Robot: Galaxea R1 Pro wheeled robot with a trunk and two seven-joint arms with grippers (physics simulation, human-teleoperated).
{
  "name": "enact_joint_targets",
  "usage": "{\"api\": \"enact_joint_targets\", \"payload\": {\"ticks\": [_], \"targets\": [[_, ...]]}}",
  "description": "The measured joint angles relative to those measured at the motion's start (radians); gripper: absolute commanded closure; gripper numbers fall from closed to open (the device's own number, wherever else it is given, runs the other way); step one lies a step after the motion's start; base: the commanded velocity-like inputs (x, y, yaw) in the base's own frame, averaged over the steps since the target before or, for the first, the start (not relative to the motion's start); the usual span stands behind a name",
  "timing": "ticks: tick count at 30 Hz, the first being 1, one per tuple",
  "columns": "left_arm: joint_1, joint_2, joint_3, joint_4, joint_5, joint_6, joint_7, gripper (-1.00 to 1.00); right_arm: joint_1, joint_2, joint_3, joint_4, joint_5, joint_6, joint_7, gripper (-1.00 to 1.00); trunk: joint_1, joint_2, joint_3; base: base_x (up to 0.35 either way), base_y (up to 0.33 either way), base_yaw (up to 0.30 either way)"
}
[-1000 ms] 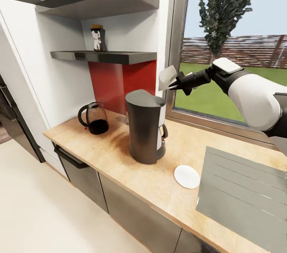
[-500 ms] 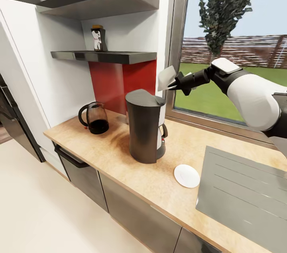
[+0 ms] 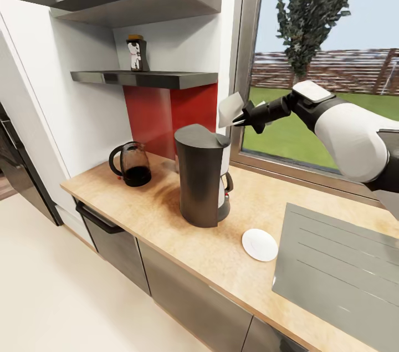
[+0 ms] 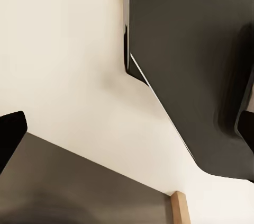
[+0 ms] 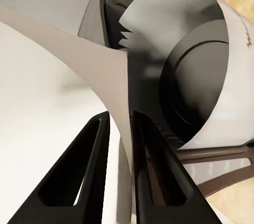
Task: Set up a coffee station on the kitchen countertop: keep the coffee maker on the countertop, move the bottle of coffee from the kitchen shelf to the counter next to the coffee maker, place a paper coffee filter on top of the coffee maker, put the saucer next to the coffee maker with the coffee cup on the saucer, and place the electric kettle next to the coffee maker.
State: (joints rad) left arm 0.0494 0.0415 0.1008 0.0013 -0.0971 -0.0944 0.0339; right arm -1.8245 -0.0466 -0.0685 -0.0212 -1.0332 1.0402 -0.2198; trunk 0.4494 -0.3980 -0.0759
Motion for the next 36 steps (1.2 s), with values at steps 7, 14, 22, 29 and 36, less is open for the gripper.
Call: {"api": "enact_joint_targets", "payload": {"ticks": [7,14,22,29,36], "targets": [[0.000,0.000,0.000,0.000,0.000,0.000,0.000,-1.00,0.003,-0.001,0.000,0.001,0.003,0.001,0.000,1.00,0.000,0.000,0.000,0.000,0.000,0.000],[0.000,0.000,0.000,0.000,0.000,0.000,0.000,-1.00,0.011,-0.004,0.002,0.001,0.008,0.001,0.000,1.00,0.000,0.000,0.000,0.000,0.000,0.000],[0.000,0.000,0.000,0.000,0.000,0.000,0.000,-1.00,0.020,-0.012,0.003,0.001,0.009,0.001,0.000,1.00,0.000,0.000,0.000,0.000,0.000,0.000],[0.000,0.000,0.000,0.000,0.000,0.000,0.000,-1.00,0.023,-0.010,0.004,0.001,0.010,0.001,0.000,1.00,0.000,0.000,0.000,0.000,0.000,0.000],[0.000,0.000,0.000,0.000,0.000,0.000,0.000,-1.00,0.029,-0.006,0.004,0.001,0.010,0.001,0.000,1.00,0.000,0.000,0.000,0.059,0.039,0.000]]}}
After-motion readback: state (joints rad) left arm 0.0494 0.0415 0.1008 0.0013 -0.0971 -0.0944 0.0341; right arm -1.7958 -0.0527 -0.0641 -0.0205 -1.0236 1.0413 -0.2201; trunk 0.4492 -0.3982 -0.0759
